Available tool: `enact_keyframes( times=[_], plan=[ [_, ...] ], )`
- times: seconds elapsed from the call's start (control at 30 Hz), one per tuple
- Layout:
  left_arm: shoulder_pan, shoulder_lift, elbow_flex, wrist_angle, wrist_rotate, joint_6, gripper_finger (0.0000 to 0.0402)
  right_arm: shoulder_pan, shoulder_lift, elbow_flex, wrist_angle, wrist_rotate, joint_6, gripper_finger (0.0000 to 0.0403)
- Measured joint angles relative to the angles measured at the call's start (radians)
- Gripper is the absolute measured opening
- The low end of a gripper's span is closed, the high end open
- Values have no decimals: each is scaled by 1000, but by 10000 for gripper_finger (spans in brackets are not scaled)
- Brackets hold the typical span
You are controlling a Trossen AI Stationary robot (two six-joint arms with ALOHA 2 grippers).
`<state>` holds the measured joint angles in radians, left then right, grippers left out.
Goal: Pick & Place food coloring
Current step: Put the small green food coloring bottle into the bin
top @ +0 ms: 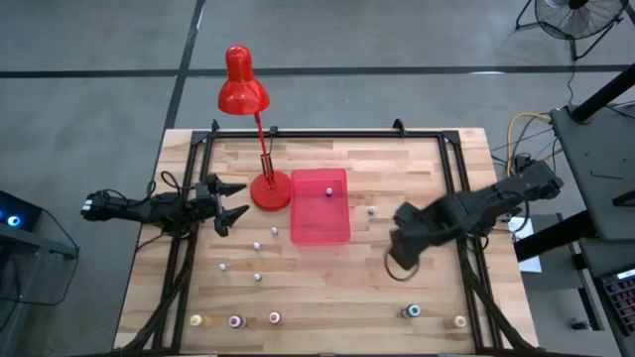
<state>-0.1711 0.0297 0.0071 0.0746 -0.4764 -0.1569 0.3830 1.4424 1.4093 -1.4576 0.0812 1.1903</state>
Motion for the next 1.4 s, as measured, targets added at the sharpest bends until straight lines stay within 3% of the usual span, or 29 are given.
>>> enact_keyframes(
  times=[0.43, 0.97, 1.4],
  plan=[
    [0, 0, 0, 0, 0, 0, 314, -309, 296, 321, -4, 8, -514, 64],
    [1, 0, 0, 0, 0, 0, 314, -507, 730, 732, 2, 0, -941, 64],
    [1, 0, 0, 0, 0, 0, 314, -605, 853, 795, 26, 53, -1115, 64]
  ],
)
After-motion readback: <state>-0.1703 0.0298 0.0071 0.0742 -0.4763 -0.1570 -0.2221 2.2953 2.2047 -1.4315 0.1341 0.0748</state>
